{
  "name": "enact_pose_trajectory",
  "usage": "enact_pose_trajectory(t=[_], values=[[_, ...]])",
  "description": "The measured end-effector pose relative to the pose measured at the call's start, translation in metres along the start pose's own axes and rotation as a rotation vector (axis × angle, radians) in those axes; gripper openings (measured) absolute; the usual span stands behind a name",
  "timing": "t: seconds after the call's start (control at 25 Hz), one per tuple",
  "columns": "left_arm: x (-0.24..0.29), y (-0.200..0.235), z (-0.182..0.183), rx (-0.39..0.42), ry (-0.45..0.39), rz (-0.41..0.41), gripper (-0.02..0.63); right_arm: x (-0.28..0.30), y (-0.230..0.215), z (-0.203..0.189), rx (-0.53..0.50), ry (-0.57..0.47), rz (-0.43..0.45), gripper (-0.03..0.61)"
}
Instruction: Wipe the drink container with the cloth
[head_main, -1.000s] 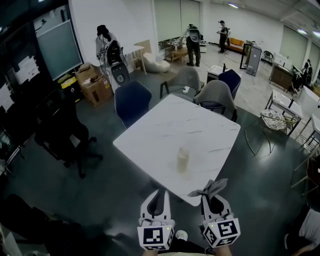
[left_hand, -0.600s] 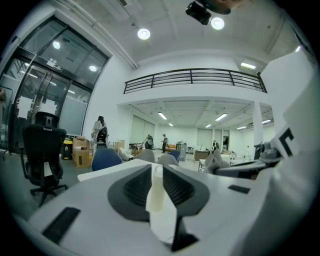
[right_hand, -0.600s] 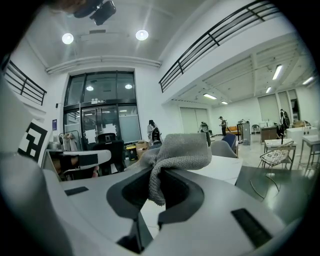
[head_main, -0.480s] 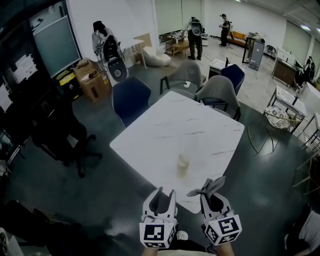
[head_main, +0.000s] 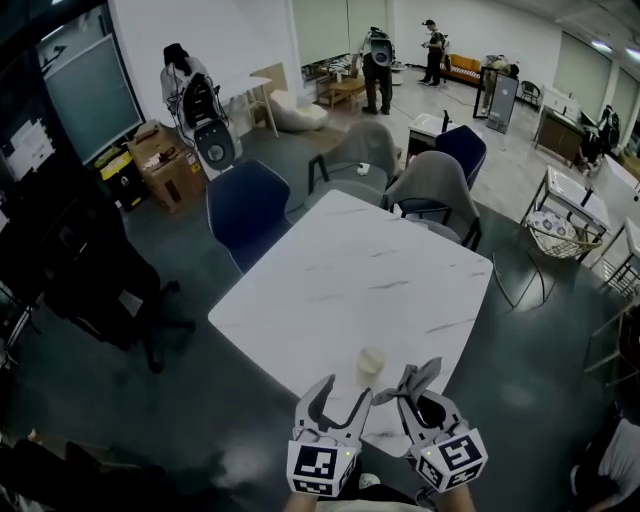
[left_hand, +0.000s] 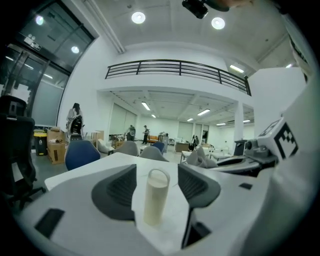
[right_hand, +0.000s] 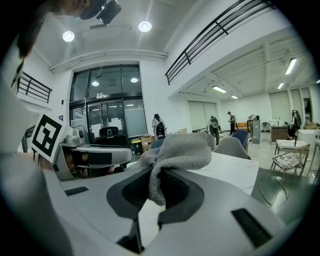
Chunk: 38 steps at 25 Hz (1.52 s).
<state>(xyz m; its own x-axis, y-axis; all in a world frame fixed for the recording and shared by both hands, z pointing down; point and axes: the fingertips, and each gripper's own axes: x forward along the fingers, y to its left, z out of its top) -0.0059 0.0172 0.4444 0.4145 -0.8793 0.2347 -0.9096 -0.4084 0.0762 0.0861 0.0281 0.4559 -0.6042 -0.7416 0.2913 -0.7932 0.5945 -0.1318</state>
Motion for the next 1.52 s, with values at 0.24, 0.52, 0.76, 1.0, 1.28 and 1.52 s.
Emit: enact_pose_trajectory(t=[0.24, 0.52, 0.76, 1.0, 1.28, 1.52], values=[[0.042, 0.005, -0.011, 0.027, 0.075, -0.113, 0.292, 0.028, -0.010, -0.005, -0.012, 0.062, 0.038, 0.046], [0.074, 0.001, -0.024, 0.083, 0.154, -0.266, 0.307, 0.050, -0.015, -0.018, -0.017, 0.113, 0.068, 0.046], [0.088, -0.005, -0.034, 0.109, 0.176, -0.352, 0.307, 0.058, -0.023, -0.032, -0.009, 0.146, 0.069, 0.046], [0.090, -0.007, -0.039, 0.126, 0.190, -0.397, 0.307, 0.065, -0.023, -0.038, 0.000, 0.161, 0.078, 0.046], [0.092, -0.011, -0.039, 0.094, 0.195, -0.429, 0.307, 0.070, -0.022, -0.044, -0.002, 0.197, 0.111, 0.046], [0.091, -0.014, -0.043, 0.098, 0.201, -0.408, 0.276, 0.073, -0.022, -0.047, -0.030, 0.218, 0.178, 0.046]])
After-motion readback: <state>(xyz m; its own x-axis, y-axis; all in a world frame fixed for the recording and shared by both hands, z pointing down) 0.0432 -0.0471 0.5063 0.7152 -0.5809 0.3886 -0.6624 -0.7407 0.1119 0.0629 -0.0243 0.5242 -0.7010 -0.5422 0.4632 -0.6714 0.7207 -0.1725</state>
